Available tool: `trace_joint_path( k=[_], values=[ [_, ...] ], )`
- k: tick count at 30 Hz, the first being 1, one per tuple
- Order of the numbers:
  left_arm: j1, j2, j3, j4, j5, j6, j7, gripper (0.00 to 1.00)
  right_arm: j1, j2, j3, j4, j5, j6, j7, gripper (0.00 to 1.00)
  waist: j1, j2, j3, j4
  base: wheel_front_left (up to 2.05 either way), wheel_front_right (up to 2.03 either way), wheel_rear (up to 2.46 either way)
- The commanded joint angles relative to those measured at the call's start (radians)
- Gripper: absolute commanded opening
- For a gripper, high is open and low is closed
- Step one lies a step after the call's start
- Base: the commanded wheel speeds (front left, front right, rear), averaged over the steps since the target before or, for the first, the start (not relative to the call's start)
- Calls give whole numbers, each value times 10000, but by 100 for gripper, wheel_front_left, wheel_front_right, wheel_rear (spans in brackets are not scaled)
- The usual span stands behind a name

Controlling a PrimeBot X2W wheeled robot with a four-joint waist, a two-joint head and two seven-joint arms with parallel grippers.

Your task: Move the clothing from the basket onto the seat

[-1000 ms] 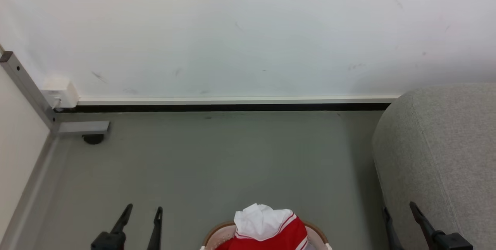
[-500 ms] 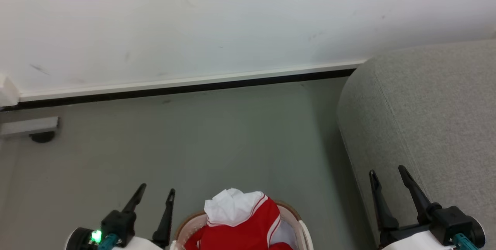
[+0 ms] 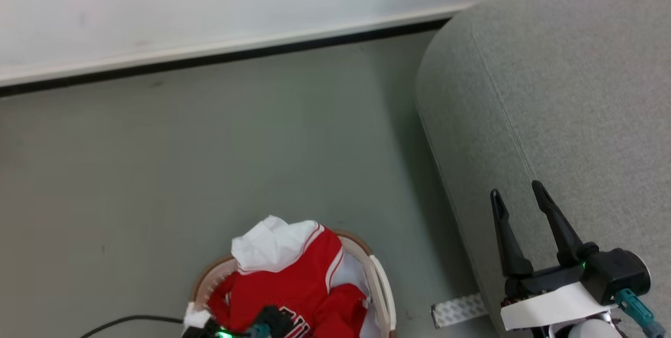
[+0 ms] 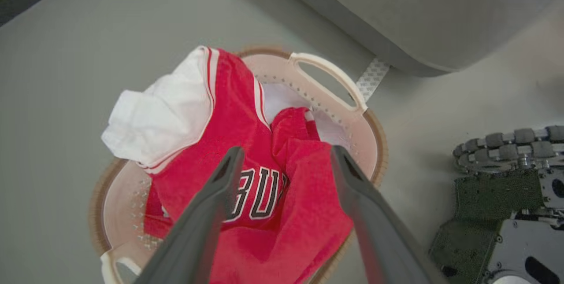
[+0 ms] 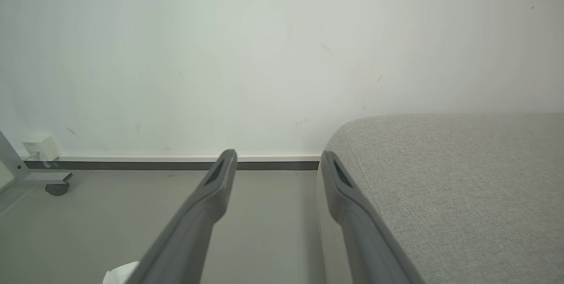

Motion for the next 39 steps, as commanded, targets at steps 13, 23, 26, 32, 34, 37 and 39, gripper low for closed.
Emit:
trace_joint_path(
  k=[13, 23, 26, 32, 34, 37, 39],
  values=[
    [-1900, 912, -3750, 1583, -2252, 25, 954, 100, -751, -10, 285, -493, 43, -21, 3, 100, 0, 0, 1903, -489, 0, 0, 0],
    [-3030, 1008, -4924, 2969, -3031, 26, 943, 100, -1024, -8, 481, -927, 139, -21, 3, 100, 0, 0, 3273, -721, 0, 0, 0],
    [-3205, 919, -5220, 3242, -3283, 25, 885, 93, -1048, -10, 456, -1027, 196, -21, 3, 100, 0, 0, 3538, -742, 0, 0, 0],
    [-3371, 731, -5458, 3309, -3957, 28, 292, 0, -965, -10, 328, -880, 268, -21, 3, 100, 0, 0, 3383, -464, 0, 0, 0],
    [-3440, 651, -5277, 3344, -4235, 30, -206, 0, -912, -13, 270, -799, 311, -21, 3, 100, 0, 0, 3095, -277, 0, 0, 0],
    [-3457, 448, -4845, 3451, -4649, 39, -1025, 0, -775, -13, 97, -668, 348, -21, 3, 100, 0, 0, 2488, 83, 0, 0, 0],
    [-3416, 399, -4597, 3428, -4838, 102, -1375, 0, -658, -12, -8, -552, 328, -21, 3, 100, 0, 0, 2011, 357, 0, 0, 0]
  ],
)
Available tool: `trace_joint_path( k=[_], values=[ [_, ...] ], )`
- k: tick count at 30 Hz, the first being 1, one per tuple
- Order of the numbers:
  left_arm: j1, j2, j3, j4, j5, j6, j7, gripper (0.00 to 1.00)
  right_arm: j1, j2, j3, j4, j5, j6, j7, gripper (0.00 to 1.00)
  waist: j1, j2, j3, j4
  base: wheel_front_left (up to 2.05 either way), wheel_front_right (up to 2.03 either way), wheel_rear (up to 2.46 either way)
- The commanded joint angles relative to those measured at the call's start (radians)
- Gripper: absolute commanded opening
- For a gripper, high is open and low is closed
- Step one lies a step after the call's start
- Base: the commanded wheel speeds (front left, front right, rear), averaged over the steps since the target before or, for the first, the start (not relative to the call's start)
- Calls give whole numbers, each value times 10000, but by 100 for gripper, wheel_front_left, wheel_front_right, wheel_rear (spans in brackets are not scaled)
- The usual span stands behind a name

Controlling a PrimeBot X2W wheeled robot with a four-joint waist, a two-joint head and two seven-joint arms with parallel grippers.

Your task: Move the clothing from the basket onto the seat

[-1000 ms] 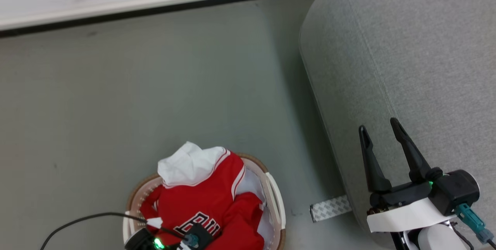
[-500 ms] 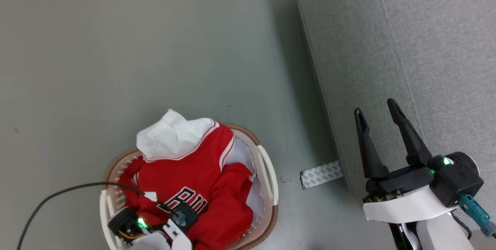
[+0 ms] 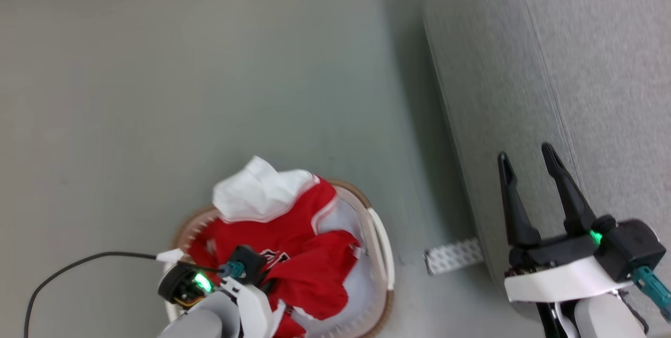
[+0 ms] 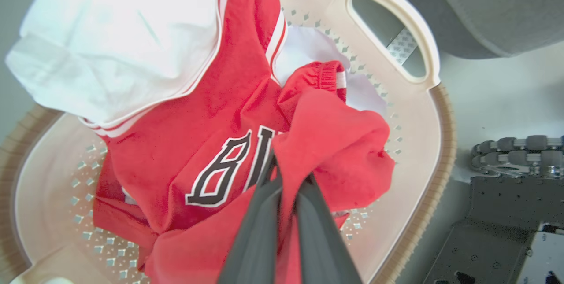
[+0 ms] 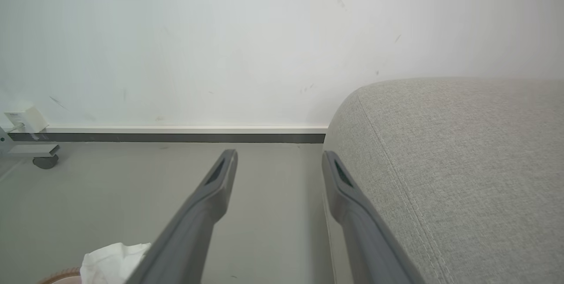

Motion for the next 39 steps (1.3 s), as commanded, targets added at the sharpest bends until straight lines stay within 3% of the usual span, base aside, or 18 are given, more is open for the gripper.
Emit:
trace_joint_path(
  k=[1, 7, 14, 20, 26, 32, 39],
  values=[
    [74, 10, 62, -14, -112, 43, -109, 0, 154, -20, -44, 74, 80, -21, 3, 100, -1, 0, -755, 579, 0, 0, 0],
    [494, 110, 204, -630, -240, 23, -317, 0, 686, -23, -334, 435, -64, -21, 3, 100, -1, 0, -2361, 1529, 0, 0, 0],
    [1103, 516, 398, -2300, -459, 253, -278, 0, 1543, -24, -574, 726, -172, -21, 4, 100, -1, 0, -3933, 2489, 0, 0, 0],
    [1507, 1414, 404, -4746, -579, 637, 518, 0, 2143, -23, -642, 833, -278, -21, 4, 100, -1, 0, -4897, 2988, 0, 0, 0],
    [1661, 2617, 919, -8034, -819, 1618, 1277, 0, 2455, -21, -561, 832, -412, -21, 4, 100, -1, 0, -5511, 3179, 0, 0, 0],
    [1477, 3551, 1509, -10493, -928, 2444, 1915, 0, 2278, -521, 162, 623, -720, -21, 4, 100, -1, 0, -5717, 3106, 0, 0, 0],
    [1243, 3974, 1690, -11516, -837, 2705, 2347, 0, 1695, -1765, 2178, -86, -898, -21, 390, 100, -1, 0, -5795, 2892, 0, 0, 0]
  ],
)
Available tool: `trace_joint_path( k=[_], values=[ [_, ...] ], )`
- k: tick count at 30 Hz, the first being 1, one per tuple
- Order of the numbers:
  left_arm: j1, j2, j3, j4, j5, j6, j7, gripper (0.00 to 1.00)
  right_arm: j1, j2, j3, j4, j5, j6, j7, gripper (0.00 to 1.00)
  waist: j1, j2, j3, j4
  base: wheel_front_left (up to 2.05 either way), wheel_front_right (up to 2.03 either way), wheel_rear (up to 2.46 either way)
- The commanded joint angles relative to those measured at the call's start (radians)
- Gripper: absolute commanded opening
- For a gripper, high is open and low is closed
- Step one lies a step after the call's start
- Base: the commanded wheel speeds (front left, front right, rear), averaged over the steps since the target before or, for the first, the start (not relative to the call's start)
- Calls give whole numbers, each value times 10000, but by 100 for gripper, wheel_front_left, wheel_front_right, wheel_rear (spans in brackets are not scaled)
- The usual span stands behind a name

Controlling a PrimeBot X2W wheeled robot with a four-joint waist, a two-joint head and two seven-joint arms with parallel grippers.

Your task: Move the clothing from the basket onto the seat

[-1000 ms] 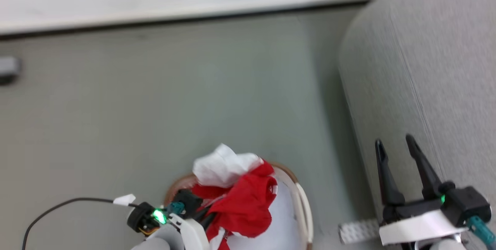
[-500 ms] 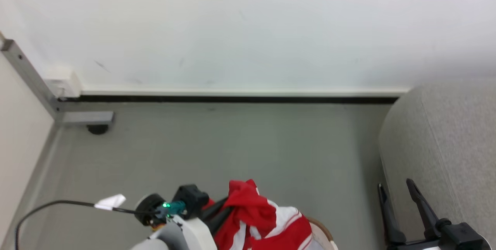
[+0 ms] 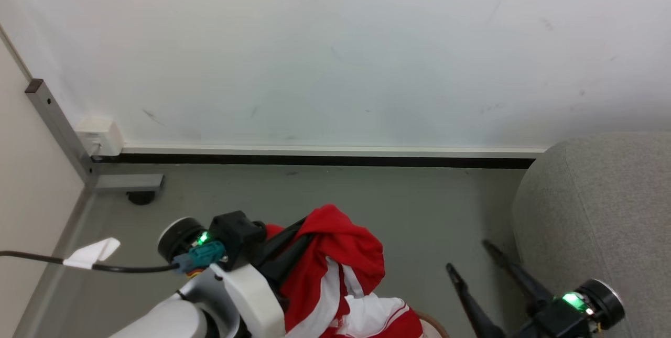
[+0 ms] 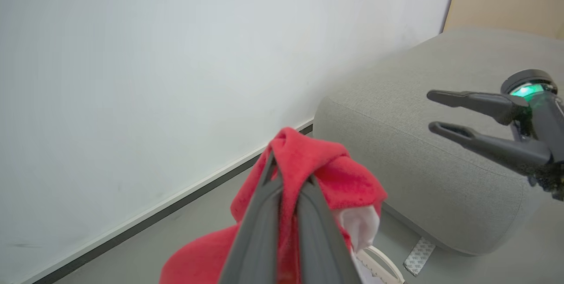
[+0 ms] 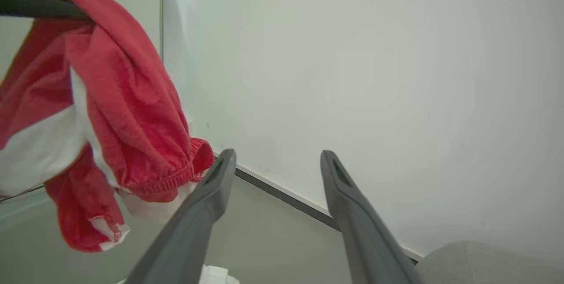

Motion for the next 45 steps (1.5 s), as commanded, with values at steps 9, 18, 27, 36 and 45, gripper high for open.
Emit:
trace_joint_path(
  k=[9, 18, 27, 36, 45],
  values=[
    [-321, -397, -363, -128, 163, -163, 168, 0, -1808, -1322, 3516, -909, 1129, -21, 1461, 100, 2, 0, -14, -184, 0, 0, 0],
    [-719, -1294, -1005, 123, 315, -658, 284, 0, -3390, -515, 4869, 942, 1202, -21, 1439, 100, 2, 0, -16, -33, 0, 0, 0],
    [-817, -1581, -1153, 616, 287, -739, 269, 0, -3678, 436, 4620, 2708, 1935, -21, 430, 0, 2, 0, -66, 98, 0, 0, 0],
    [-430, -1463, -964, 980, 600, -212, -398, 100, -3401, 448, 3527, 3057, 2405, -21, -155, 0, 2, 0, 19, -111, 0, 0, 0],
    [108, -1528, -1080, 1363, 497, -122, -972, 100, -3205, -6, 2517, 2557, 2330, -21, -168, 0, 2, 0, 147, -561, 0, 0, 0]
  ],
)
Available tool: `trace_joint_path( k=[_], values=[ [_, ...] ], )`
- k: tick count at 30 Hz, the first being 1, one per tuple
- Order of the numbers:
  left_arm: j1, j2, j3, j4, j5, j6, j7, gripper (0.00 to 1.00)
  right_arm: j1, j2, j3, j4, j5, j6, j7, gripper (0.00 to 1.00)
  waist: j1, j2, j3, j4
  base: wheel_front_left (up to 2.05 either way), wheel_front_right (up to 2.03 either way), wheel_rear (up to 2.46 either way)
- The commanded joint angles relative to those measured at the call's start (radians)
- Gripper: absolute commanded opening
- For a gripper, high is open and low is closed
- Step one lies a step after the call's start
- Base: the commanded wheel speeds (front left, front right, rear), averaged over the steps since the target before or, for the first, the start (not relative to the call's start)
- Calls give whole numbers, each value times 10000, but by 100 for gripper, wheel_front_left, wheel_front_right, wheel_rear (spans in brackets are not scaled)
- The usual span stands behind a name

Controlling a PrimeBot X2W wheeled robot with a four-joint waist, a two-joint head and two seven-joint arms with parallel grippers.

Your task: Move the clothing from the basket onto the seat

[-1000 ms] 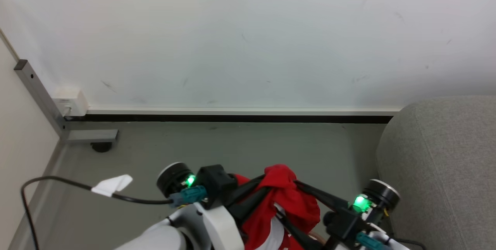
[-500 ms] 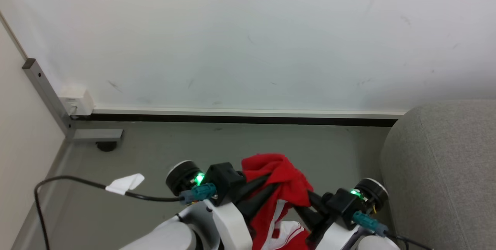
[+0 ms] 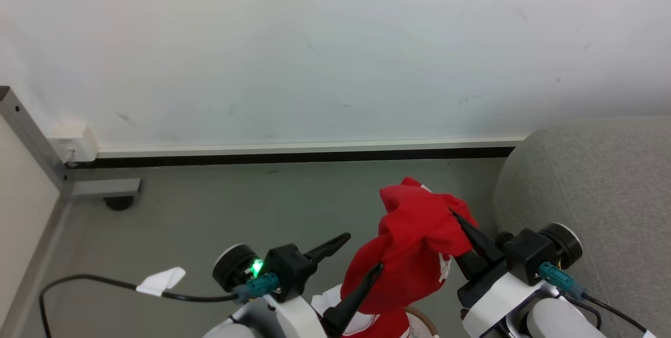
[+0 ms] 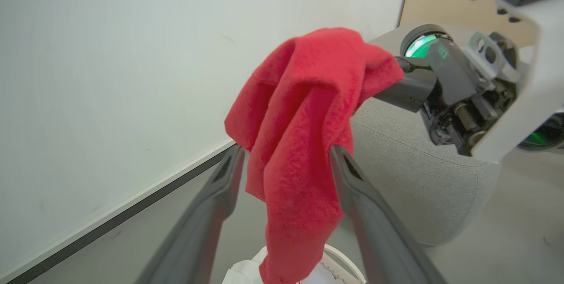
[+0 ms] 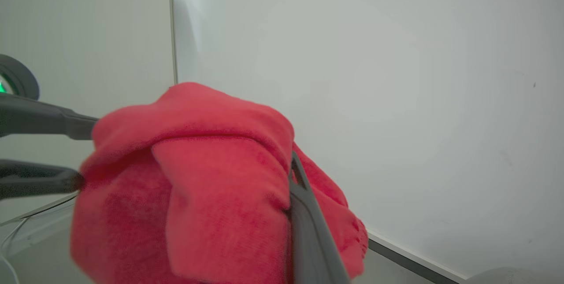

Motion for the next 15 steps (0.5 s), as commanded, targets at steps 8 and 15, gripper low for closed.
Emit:
trace_joint_path(
  k=[8, 15],
  values=[
    [173, -80, -30, 157, -70, -41, -235, 100, 326, -223, -372, -545, -167, -21, 252, 0, 0, 0, 125, -807, 0, 0, 0],
    [249, -188, -155, 142, -104, -39, -275, 100, 471, -538, -905, -1012, -258, -21, 536, 0, 0, 0, 409, -2292, 0, 0, 0]
  ],
)
